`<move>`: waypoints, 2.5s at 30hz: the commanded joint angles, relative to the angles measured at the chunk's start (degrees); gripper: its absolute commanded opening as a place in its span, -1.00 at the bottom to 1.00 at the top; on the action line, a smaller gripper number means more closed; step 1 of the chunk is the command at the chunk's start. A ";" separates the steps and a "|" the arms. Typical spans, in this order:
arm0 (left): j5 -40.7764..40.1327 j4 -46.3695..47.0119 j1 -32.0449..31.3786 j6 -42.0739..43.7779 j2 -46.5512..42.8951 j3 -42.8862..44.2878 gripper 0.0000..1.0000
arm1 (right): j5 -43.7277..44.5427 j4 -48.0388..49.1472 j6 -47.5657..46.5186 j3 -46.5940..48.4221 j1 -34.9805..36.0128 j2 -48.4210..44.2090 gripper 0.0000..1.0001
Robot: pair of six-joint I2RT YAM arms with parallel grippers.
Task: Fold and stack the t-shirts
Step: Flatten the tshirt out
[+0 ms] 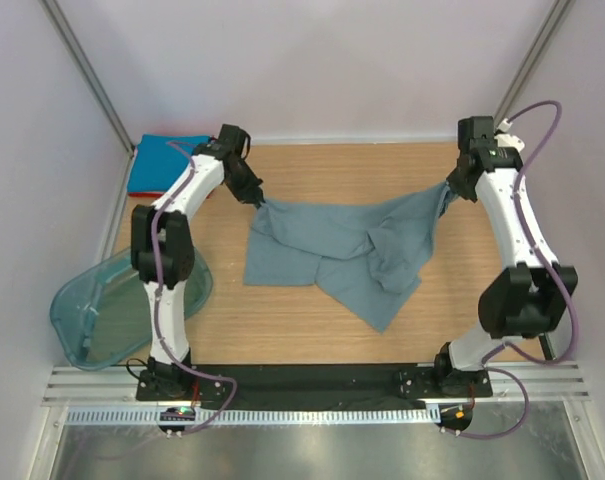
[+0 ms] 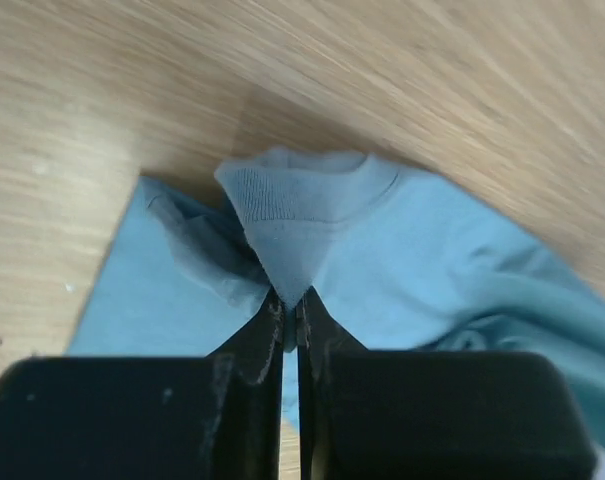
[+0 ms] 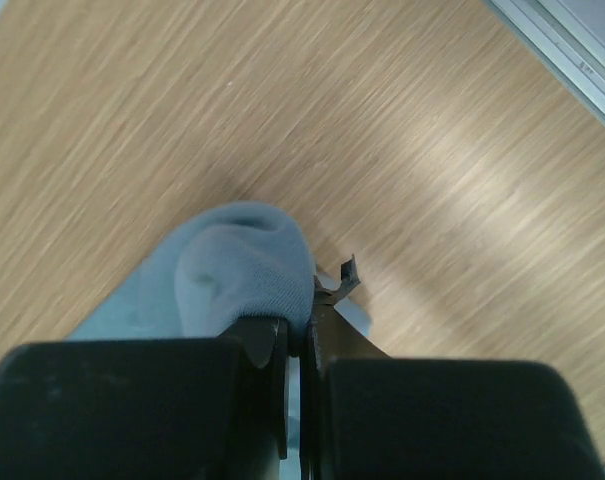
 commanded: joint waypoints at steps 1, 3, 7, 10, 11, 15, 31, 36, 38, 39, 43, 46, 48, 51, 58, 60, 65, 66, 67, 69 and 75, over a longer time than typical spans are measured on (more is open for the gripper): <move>3.56 -1.40 3.54 4.03 7.69 11.65 -0.89 | 4.90 4.10 -2.01 6.48 -3.86 5.57 -0.96; 4.81 -7.17 4.52 5.96 12.18 18.69 -0.34 | 1.93 1.29 -2.19 9.54 -6.33 11.70 -0.84; 1.30 -14.68 4.08 13.17 11.19 26.92 -0.01 | -2.04 -10.13 -2.63 17.38 -8.36 20.26 -0.14; -0.72 -9.24 2.15 14.84 2.30 10.95 0.02 | -6.95 -13.48 0.00 14.50 -8.36 18.69 -0.10; -1.07 -8.28 0.32 15.20 -2.52 3.25 0.03 | -9.31 -13.92 2.88 13.09 -8.27 17.47 -0.10; 4.63 -4.84 -6.27 18.26 -10.47 -8.94 0.00 | -15.83 -13.40 4.06 6.67 -5.13 13.33 -0.10; 2.88 -6.24 -15.08 20.73 -14.96 -24.25 0.05 | -17.77 -12.44 3.09 -10.82 17.30 4.45 -0.18; 2.18 -6.69 -14.90 20.74 -16.27 -27.41 0.10 | -16.19 -13.66 1.94 -15.64 18.27 2.17 -0.16; 2.88 -6.60 -14.82 20.39 -16.19 -27.94 0.12 | -17.50 -11.83 2.81 -18.20 18.80 0.24 -0.15; 3.23 -6.68 -14.55 20.12 -16.10 -28.03 0.13 | -17.68 -11.21 3.08 -20.39 18.97 -0.64 -0.14; 6.39 -5.63 -12.45 18.98 -17.15 -29.34 0.14 | -17.24 -6.49 2.74 -24.88 19.15 -1.71 -0.10; 6.84 -5.98 -11.30 19.15 -17.95 -29.52 0.14 | -20.32 2.21 2.29 -30.42 19.24 -2.41 -0.10; 6.84 -6.33 -11.30 18.98 -18.21 -29.61 0.15 | -20.32 4.78 2.38 -31.91 19.24 -1.71 -0.10; 7.71 -6.42 -11.21 18.28 -19.09 -30.49 0.14 | -18.92 8.13 1.07 -32.71 19.32 -0.13 -0.10; 8.06 -6.42 -11.30 17.40 -19.79 -30.49 0.12 | -14.70 13.93 -4.38 -33.59 19.32 6.20 -0.10; 7.02 -7.47 -11.21 17.48 -19.88 -28.83 0.11 | -12.50 13.15 -4.39 -33.33 19.33 7.17 -0.10; 4.38 -7.83 -11.30 16.87 -21.28 -29.43 0.11 | -10.13 12.79 -5.00 -34.30 19.41 5.85 -0.57; 2.98 -7.91 -11.21 16.52 -21.37 -30.31 0.08 | -9.34 11.57 -5.00 -33.95 19.41 5.68 -0.74; 1.92 -8.35 -11.30 16.34 -21.37 -30.84 0.06 | -8.64 10.08 -5.00 -33.25 19.41 5.33 -0.91; -1.84 -8.44 -11.30 15.99 -21.46 -32.59 0.02 | -6.97 5.35 -4.83 -30.87 19.41 4.19 -0.98; -4.77 -4.93 -10.95 14.41 -22.43 -37.08 0.01 | -3.36 -3.28 -5.79 -27.53 19.15 -0.21 -0.98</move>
